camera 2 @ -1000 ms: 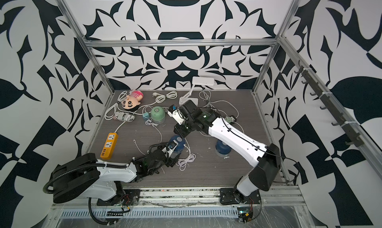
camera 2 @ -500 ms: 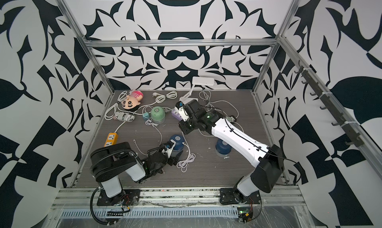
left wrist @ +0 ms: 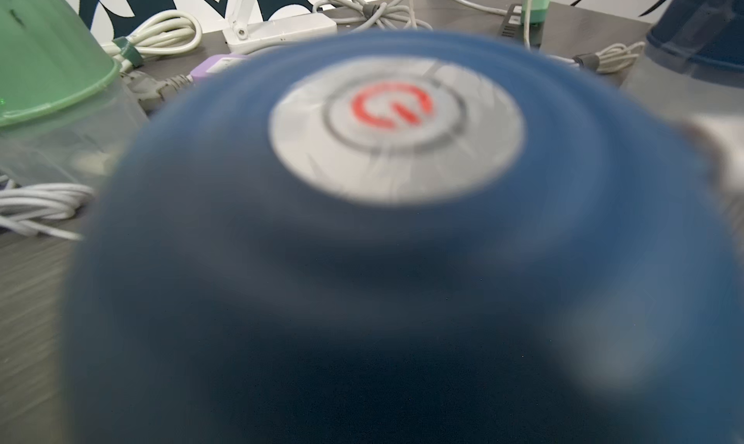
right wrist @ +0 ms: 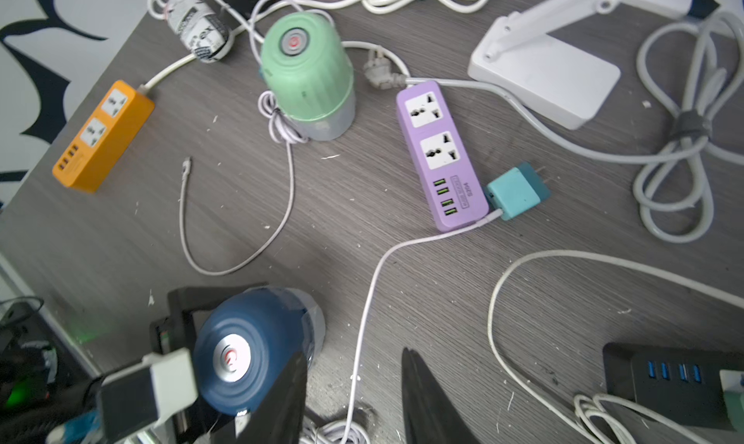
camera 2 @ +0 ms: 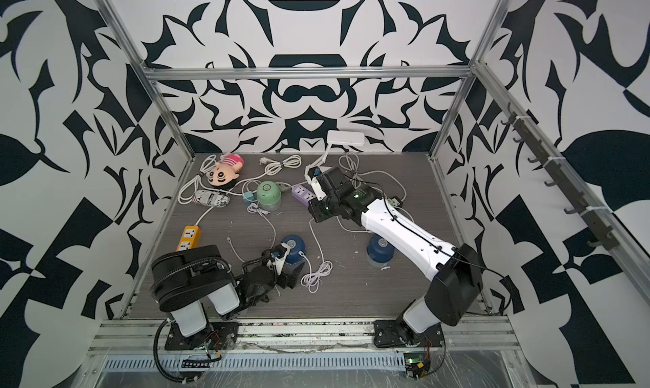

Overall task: Charge the cordless meat grinders
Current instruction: Place the cordless meat grinder at the center of the board, then pick up the plug from the center of the board.

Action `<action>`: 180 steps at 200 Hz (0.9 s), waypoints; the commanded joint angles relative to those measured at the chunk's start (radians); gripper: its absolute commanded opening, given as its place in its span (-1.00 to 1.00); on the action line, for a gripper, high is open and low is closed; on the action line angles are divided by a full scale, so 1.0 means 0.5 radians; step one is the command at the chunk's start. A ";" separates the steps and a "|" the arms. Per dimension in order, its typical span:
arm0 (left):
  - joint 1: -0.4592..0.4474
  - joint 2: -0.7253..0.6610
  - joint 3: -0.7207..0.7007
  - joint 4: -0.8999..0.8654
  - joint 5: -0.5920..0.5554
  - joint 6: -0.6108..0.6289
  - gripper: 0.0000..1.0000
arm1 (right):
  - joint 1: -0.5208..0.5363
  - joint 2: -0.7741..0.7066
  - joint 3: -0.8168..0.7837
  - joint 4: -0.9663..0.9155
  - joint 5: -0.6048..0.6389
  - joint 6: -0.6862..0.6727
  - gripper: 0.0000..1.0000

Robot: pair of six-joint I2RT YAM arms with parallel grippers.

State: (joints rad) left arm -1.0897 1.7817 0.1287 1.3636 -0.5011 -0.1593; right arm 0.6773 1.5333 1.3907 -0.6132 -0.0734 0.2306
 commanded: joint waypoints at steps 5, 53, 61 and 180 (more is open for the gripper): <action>-0.105 -0.078 -0.062 0.028 -0.189 -0.088 0.99 | -0.029 0.083 0.065 0.053 0.035 0.168 -0.11; -0.215 -0.323 -0.067 -0.224 -0.343 -0.150 0.99 | -0.184 0.416 0.278 -0.010 0.039 0.397 -0.14; -0.219 -0.397 -0.052 -0.337 -0.357 -0.164 0.99 | -0.215 0.485 0.314 -0.010 0.044 0.422 -0.14; -0.229 -2.395 0.179 -2.706 -0.558 -0.606 0.99 | -0.351 1.125 0.643 0.084 0.435 0.829 0.14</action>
State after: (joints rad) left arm -1.2011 0.6632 0.1833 0.2668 -0.7490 -0.3965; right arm 0.4992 2.1044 1.6547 -0.5915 0.0662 0.5739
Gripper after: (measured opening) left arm 0.993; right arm 0.562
